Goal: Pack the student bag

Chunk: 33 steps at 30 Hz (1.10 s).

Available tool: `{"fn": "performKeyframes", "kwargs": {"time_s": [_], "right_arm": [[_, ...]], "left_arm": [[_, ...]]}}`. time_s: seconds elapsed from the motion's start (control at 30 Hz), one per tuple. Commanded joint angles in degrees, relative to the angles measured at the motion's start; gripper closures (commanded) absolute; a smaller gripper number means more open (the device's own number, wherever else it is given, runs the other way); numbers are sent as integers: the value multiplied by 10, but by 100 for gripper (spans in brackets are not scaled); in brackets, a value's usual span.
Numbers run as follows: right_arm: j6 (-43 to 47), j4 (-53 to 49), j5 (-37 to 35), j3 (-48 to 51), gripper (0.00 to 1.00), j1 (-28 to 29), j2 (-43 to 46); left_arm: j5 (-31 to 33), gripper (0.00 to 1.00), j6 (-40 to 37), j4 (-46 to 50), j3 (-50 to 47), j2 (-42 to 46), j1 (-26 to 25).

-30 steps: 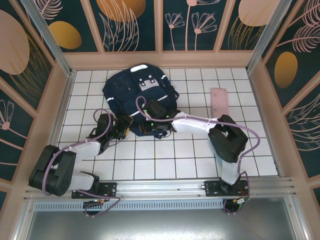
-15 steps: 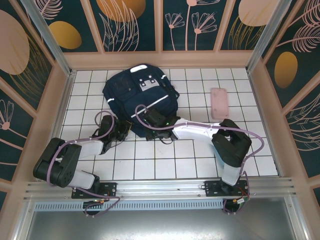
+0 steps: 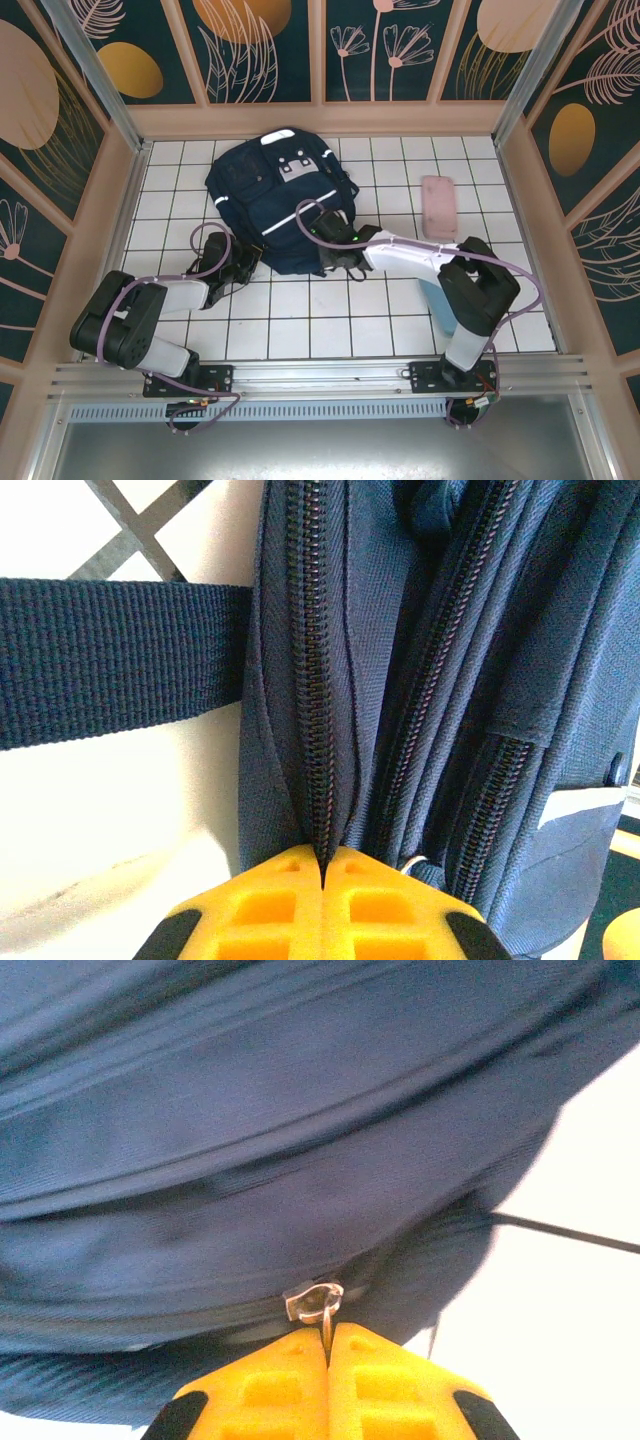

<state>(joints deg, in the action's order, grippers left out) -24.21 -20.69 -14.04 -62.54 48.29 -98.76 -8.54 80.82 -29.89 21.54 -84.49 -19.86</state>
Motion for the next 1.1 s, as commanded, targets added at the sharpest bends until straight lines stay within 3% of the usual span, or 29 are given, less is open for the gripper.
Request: {"fn": "performKeyframes", "kwargs": {"time_s": [0.0, 0.17, 0.4, 0.6, 0.67, 0.77, 0.83, 0.93, 1.0, 1.03, 1.07], "right_arm": [[37, -3, -68, 15, 100, -61, 11], [62, 26, -59, -17, 100, -115, -4], [62, 28, -10, -5, 100, -81, 61], [32, 37, 87, 38, 100, -30, 116], [19, 58, 128, 47, 100, -9, 119], [4, 90, 165, 46, 100, 14, 106], [0, 106, 174, 35, 100, 25, 88], [-6, 107, 164, 15, 100, 33, 58], [-19, 91, 137, 6, 100, 30, 51], [-22, 85, 132, 7, 97, 27, 53], [-22, 84, 122, 12, 87, 22, 58]], "left_arm": [[59, 100, -23, 21, 13, 2, 7], [63, 97, -51, 46, 38, 2, 9], [99, 86, -118, 128, 89, 13, 17], [137, 49, -150, 230, 90, 75, 21], [134, 43, -159, 276, 86, 109, 21], [92, 43, -166, 320, 78, 158, 16], [100, 43, -173, 379, 92, 185, -3], [120, 40, -184, 468, 117, 215, -21], [113, 40, -171, 476, 111, 237, -32], [106, 40, -161, 474, 108, 244, -39], [99, 40, -152, 469, 105, 245, -46]]}}
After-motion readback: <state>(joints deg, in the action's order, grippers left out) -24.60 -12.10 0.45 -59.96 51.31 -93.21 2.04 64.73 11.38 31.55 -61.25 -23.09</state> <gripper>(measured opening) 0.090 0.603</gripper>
